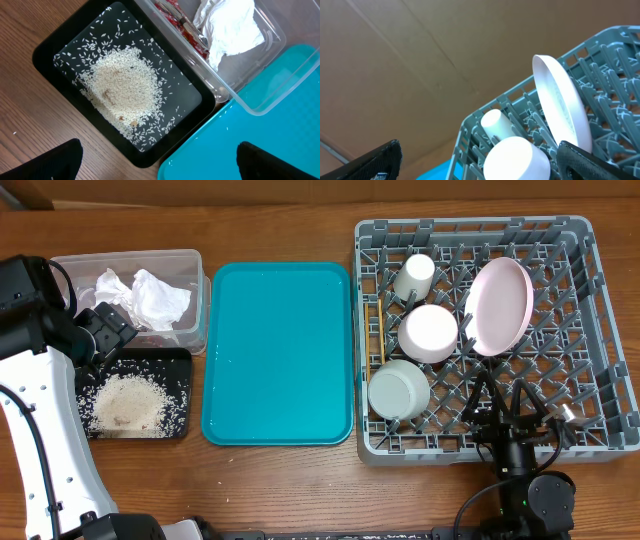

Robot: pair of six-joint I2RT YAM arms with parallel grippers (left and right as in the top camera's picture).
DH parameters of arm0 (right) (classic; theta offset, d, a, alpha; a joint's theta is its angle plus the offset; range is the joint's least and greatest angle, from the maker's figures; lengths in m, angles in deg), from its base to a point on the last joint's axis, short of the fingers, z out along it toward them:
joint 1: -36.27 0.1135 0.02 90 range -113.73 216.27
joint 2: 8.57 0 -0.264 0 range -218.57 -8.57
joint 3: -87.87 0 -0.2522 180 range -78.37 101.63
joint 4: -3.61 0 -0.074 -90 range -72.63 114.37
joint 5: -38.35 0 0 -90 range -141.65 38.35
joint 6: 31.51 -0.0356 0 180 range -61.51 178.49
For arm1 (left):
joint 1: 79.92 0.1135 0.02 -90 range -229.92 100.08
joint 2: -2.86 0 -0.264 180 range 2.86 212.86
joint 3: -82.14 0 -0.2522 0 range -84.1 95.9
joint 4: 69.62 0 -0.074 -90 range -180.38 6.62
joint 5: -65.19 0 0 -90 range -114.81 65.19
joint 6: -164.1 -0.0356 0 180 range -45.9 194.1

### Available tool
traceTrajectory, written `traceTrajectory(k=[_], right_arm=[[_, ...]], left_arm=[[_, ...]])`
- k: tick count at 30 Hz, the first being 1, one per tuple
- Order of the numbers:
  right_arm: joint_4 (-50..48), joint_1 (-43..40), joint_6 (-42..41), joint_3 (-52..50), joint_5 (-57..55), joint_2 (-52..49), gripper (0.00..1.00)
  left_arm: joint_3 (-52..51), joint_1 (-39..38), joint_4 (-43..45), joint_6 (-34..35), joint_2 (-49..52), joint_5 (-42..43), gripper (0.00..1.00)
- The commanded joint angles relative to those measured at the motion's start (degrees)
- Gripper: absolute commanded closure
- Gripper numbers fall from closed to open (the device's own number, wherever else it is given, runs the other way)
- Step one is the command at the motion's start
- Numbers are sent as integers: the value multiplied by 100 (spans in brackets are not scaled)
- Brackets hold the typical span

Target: Sort waste into correct bins and load items into the dishwasher

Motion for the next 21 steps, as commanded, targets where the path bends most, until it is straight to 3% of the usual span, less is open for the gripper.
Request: traceTrajectory(k=[1,7,16,21], right_arm=[[-184,-66,24,-258,94,72,0],[-562,-111,81,-603,275,72,0],[-442,-114,1593,-601,905,72,0],[39,-114,1945,-601,1014,72,0]], left_arm=[[81,-11,9,-46,22,-13,0],[81,-11,9,-46,22,-13,0],[81,-11,9,-46,22,-13,0],[81,-11,9,-46,22,-13,0]])
